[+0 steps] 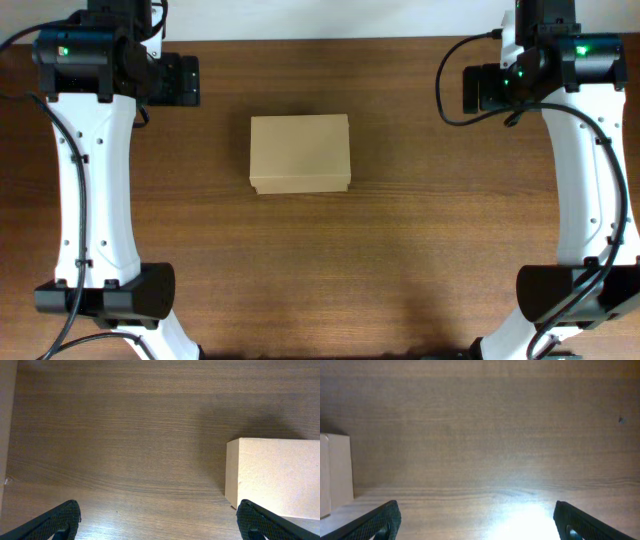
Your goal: Pack container
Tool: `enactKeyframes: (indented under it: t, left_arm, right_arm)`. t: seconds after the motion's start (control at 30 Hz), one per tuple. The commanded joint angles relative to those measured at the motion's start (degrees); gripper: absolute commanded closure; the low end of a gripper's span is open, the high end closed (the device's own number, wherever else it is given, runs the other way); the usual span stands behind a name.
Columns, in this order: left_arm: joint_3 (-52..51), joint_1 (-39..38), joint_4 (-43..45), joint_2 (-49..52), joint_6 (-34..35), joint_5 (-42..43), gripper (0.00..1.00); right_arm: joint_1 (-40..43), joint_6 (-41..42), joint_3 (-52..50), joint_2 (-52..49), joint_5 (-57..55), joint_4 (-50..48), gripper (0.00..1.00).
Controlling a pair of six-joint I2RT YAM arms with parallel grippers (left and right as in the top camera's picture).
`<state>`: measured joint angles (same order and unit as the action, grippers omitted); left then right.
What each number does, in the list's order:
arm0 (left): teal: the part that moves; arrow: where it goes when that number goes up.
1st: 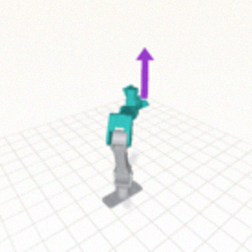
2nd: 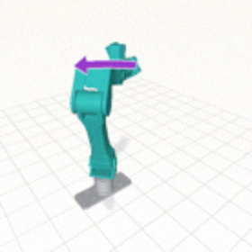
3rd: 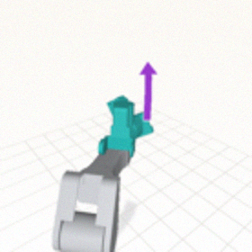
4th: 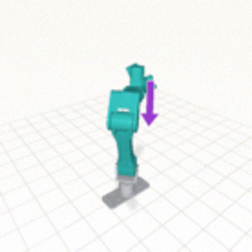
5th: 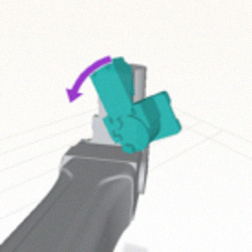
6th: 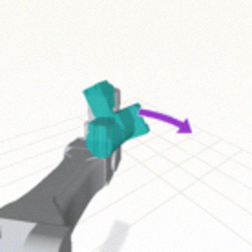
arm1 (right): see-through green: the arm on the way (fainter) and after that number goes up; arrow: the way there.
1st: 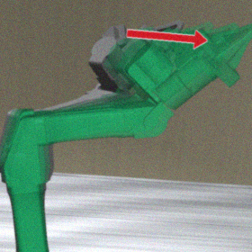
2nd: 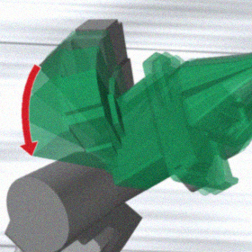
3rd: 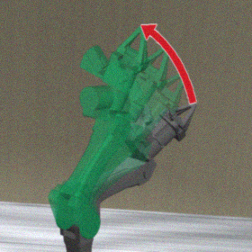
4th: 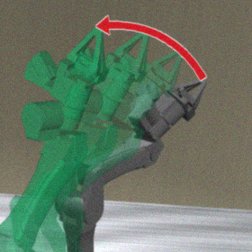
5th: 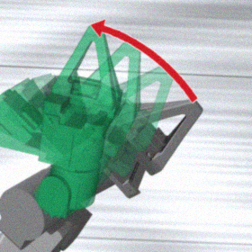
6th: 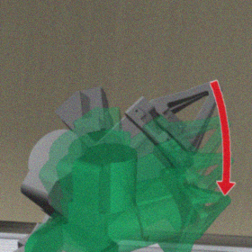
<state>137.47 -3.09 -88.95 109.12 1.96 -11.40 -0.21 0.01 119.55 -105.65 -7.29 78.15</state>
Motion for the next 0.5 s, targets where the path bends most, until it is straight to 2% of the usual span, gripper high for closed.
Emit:
enactKeyframes:
  t: [0.0,0.47]
  left_arm:
    - [0.5,0.0,-0.1,-0.2,0.2,-0.4,0.00]
    - [0.5,0.0,-0.1,-0.2,0.2,-0.4,0.00]
  right_arm:
    - [-0.2,0.2,0.6,0.2,-0.9,0.1,0.01]
    - [-0.2,0.2,0.6,0.2,-1.8,0.1,0.01]
